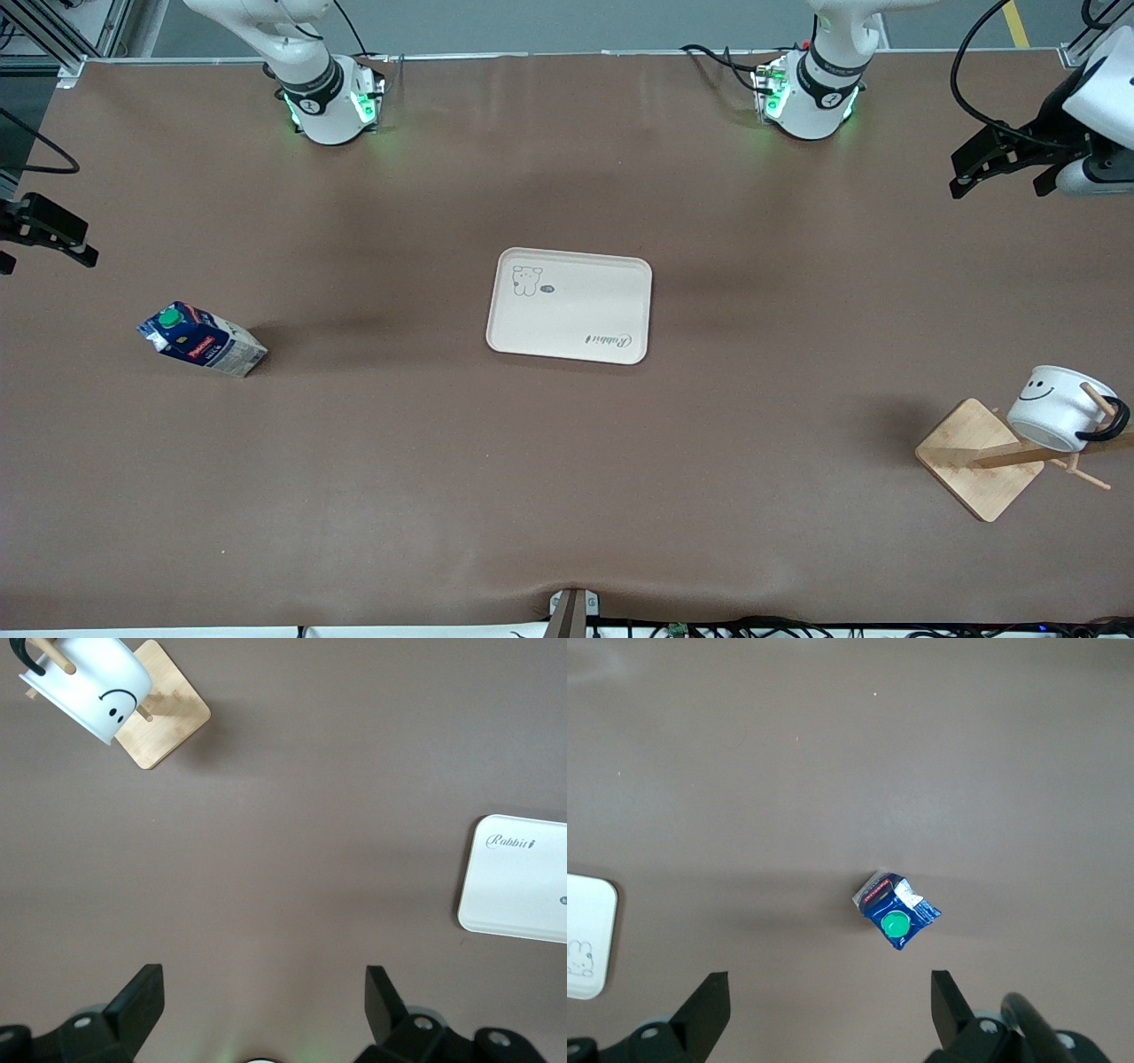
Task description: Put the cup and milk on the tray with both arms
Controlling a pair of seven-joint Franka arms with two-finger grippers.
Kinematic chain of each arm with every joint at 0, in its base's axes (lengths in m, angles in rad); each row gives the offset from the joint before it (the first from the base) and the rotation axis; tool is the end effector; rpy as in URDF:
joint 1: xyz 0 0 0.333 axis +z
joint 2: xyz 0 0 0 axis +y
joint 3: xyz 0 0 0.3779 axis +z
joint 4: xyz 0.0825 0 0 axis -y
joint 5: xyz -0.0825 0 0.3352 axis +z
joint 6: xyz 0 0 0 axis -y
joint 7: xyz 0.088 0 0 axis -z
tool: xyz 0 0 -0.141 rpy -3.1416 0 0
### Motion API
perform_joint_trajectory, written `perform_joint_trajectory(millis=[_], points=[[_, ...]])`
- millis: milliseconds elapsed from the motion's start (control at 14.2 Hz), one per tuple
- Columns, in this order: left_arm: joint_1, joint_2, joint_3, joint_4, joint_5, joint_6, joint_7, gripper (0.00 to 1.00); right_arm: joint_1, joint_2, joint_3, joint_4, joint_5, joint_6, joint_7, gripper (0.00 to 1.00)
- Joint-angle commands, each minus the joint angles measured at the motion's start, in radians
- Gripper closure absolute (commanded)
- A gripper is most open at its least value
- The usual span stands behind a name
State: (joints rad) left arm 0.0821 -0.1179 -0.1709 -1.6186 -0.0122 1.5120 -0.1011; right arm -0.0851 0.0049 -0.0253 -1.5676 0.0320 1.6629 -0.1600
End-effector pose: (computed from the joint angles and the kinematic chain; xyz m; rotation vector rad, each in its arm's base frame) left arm 0.4537 -0.0487 0.6829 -3.1346 -0.0197 -0.0161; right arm 0.5174 -0.0531 0.6600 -3.1179 -0.0750 -0.1465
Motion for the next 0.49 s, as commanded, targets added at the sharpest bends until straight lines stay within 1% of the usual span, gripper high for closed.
perform_joint_trajectory(millis=[0, 212, 283, 424], points=[[0.007, 0.004, -0.001, 0.022, 0.015, -0.016, 0.011, 0.0, 0.002, 0.0, 0.001, 0.017, 0.017, -0.025, 0.104, 0.0], [0.011, 0.007, 0.007, 0.04, 0.02, -0.016, 0.011, 0.0, 0.007, 0.0, 0.001, 0.029, 0.006, -0.032, 0.108, 0.0], [0.011, 0.021, 0.014, 0.055, 0.032, -0.016, 0.012, 0.0, 0.007, 0.0, 0.001, 0.055, 0.006, -0.034, 0.106, 0.0], [0.014, 0.024, 0.037, 0.051, 0.049, -0.016, 0.02, 0.0, 0.005, 0.001, 0.001, 0.058, 0.008, -0.048, 0.106, 0.0]])
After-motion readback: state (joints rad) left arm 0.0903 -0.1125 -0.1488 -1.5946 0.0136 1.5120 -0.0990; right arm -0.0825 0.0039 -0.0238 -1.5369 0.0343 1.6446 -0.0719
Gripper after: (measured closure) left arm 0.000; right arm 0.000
